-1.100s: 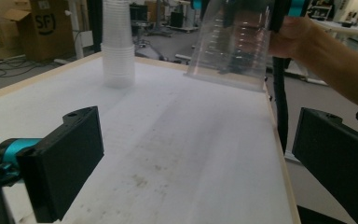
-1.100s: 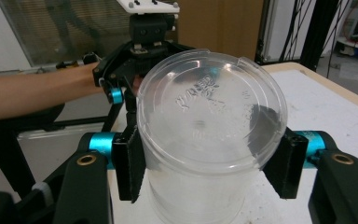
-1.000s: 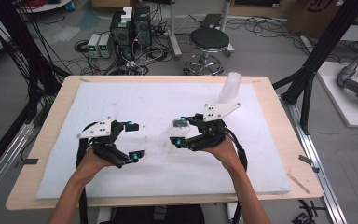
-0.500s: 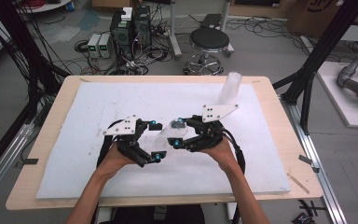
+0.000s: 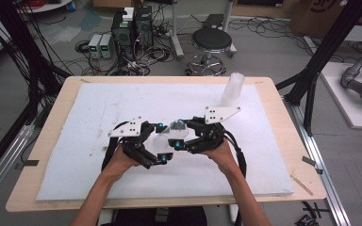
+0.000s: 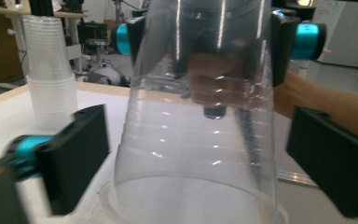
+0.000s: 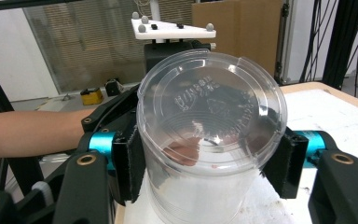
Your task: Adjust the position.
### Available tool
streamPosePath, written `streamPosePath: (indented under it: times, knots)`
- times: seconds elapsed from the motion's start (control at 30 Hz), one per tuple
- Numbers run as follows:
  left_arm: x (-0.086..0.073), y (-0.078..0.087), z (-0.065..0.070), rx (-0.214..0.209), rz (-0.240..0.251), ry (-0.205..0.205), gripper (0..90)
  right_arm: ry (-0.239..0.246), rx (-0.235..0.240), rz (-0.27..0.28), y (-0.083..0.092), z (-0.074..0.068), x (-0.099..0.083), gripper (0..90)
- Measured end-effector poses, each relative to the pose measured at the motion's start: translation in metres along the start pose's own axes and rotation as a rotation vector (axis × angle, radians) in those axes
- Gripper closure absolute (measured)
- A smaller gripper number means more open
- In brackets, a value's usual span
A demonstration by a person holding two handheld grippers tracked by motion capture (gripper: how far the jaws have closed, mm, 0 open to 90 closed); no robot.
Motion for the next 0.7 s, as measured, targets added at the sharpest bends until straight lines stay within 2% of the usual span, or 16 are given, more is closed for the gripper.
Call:
streamPosePath:
  times: [0.2,0.27,0.5,0.7]
  knots:
    - [-0.0007,-0.0002,-0.0006,0.0,-0.005,0.006,13.1,-0.003,0.004,0.003,-0.001,0.0002,-0.001,40.2]
    - [-0.0006,0.0,0.0006,-0.011,-0.005,0.006,15.7,-0.001,0.005,0.004,-0.0016,0.0005,-0.0013,40.2]
    - [-0.0009,0.0023,-0.0013,0.008,-0.015,-0.01,28.5,-0.001,0.013,0.007,-0.0021,-0.0015,-0.0015,40.2]
    - [-0.0015,0.0017,-0.0015,0.016,-0.02,-0.013,31.0,-0.002,0.011,0.009,-0.0012,-0.0003,-0.0022,40.3]
Point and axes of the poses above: each handheld gripper's, and its own axes: y roughly backward along the jaws, x roughly out of its top, z roughly to its right, the point moved 8 cm from there along -y, roughly forward along the jaws, and after that the axes turned 1 degree about y, right-handed, at the moved point
